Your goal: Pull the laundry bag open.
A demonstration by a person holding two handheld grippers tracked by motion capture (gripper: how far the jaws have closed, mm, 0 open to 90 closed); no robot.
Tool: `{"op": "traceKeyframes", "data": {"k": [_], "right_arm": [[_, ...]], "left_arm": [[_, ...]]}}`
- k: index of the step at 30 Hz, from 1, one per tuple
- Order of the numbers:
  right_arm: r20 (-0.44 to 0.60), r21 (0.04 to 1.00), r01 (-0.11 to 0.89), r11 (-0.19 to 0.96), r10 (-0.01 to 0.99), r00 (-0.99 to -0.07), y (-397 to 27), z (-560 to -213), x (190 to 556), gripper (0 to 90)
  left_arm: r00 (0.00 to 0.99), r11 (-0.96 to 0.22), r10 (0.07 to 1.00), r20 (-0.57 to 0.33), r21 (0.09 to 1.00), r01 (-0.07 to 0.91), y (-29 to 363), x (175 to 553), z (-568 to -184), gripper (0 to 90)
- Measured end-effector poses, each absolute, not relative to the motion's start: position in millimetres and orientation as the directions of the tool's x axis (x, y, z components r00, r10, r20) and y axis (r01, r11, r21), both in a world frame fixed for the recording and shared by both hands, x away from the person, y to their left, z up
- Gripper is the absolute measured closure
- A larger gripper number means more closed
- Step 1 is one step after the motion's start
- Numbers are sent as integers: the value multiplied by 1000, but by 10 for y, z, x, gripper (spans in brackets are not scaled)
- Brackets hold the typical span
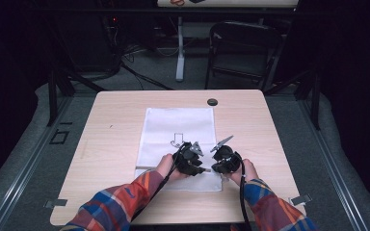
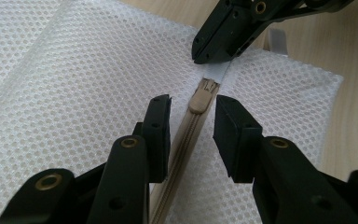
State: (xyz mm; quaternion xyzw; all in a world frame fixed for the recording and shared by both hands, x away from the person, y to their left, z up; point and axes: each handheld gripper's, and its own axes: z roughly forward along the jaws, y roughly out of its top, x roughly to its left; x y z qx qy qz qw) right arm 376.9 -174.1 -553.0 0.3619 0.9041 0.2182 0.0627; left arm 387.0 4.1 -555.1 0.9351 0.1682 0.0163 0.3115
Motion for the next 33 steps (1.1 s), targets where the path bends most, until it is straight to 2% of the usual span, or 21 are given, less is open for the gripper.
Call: {"op": "traceKeyframes", "data": {"k": [8,13,21,29,33], "right_arm": [[51,449,626,638,681,-731,-1755,-5537,3768,895],[51,450,626,637,681,-730,-1749,-5539,3763,895],[54,441,635,635,687,-724,-1750,-5519,3769,888],[110,424,657,623,685,-720,-1738,-5538,3761,900],[85,431,648,629,686,-723,-1712,-5544,3742,900]], "left_arm": [[949,-755,305,-83,586,294,-50,3863,-5609,699],[945,-750,317,-83,587,304,-84,3860,-5642,789],[941,-745,326,-89,589,314,-82,3857,-5650,805],[942,-749,323,-87,584,311,-79,3847,-5644,810],[941,-749,326,-88,584,314,-71,3852,-5639,811]]}}
